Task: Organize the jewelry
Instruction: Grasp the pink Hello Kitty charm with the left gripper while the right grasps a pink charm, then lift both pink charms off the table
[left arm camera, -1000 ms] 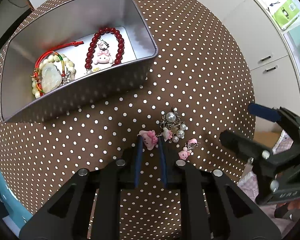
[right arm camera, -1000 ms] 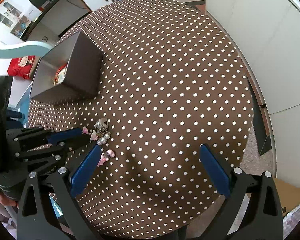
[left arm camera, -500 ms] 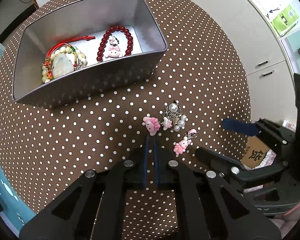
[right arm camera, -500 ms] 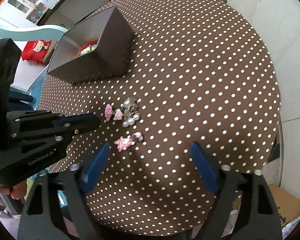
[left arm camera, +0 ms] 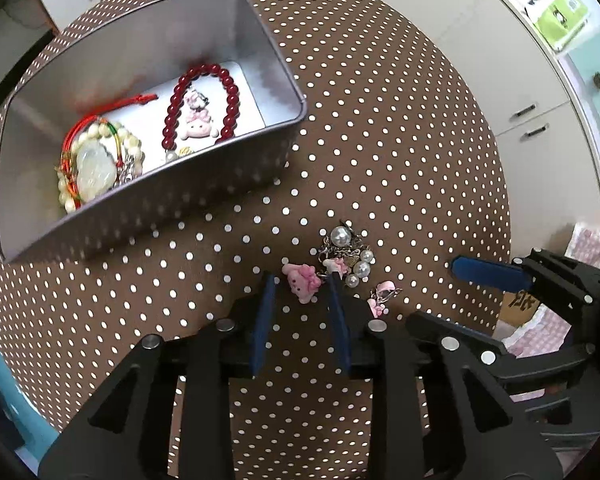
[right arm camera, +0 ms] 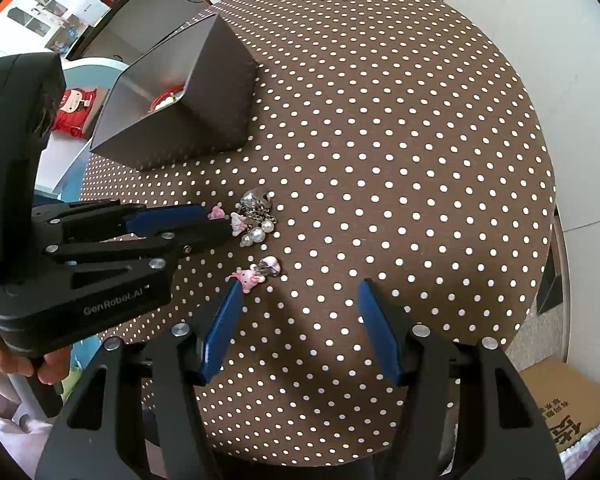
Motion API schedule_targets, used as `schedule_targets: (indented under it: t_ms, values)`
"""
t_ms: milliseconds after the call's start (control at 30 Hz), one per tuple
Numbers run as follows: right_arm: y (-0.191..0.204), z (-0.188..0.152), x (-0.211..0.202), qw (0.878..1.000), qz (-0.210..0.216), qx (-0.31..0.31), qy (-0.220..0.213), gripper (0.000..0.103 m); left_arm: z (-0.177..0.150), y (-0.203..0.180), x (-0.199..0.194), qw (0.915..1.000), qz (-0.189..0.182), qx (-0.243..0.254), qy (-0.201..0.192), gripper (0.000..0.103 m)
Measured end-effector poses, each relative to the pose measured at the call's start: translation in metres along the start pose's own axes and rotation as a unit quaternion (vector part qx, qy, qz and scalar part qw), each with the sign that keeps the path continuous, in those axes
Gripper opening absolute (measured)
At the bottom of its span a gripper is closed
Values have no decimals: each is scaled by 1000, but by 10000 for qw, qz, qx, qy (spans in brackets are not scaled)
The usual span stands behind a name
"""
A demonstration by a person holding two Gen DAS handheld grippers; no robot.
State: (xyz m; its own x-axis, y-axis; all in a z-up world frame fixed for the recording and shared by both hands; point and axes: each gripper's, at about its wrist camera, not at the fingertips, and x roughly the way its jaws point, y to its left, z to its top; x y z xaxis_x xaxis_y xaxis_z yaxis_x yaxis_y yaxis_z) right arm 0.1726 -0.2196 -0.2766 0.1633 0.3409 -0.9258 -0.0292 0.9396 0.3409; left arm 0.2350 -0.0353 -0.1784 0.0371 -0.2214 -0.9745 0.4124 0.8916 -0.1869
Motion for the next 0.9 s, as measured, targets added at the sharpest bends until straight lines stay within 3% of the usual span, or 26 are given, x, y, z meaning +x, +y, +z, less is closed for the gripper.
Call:
schedule_targets:
  t_ms: [167,267,633,900]
  values:
    - [-1,-1,3,10000,28,4,46,58,6,-5,5,9999,84,136,12,27]
    - [-1,0,4,10000,29,-14,59,58,4,-12,7,9989,290,370,-16,19]
    - [2,-5,-1,10000,69,-66,-24,57,3,2,0,9999,134,88,-26,16]
    - [21,-2,9,9997,114,-233,-40,37,-19,24,-25,9998,8,-129,-156,16]
